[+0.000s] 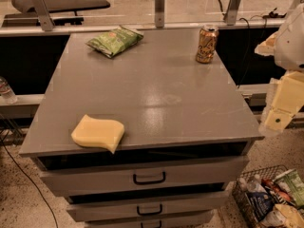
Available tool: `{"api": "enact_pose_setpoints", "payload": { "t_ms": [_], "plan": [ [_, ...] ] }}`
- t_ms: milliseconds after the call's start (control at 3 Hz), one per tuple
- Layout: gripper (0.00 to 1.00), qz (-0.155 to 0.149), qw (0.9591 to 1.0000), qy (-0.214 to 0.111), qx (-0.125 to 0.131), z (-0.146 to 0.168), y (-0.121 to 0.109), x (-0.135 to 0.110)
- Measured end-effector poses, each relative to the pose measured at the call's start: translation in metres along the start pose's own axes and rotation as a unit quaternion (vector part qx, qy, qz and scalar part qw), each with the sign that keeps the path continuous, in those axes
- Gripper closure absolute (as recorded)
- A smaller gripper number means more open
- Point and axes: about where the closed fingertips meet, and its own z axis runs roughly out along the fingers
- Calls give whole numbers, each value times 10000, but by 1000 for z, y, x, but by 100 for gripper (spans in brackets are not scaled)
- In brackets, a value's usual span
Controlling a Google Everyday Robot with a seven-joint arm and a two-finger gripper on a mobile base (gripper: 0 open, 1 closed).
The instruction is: Move sponge near green jalapeno chip bag
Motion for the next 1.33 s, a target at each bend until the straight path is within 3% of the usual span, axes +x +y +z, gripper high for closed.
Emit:
{"api": "enact_pose_setpoints", "payload": {
  "t_ms": [667, 1333],
  "plan": [
    [0, -111, 9999, -66, -29, 7, -2, -4],
    [0, -533, 9978, -260, -311, 43, 29, -33]
  ]
}}
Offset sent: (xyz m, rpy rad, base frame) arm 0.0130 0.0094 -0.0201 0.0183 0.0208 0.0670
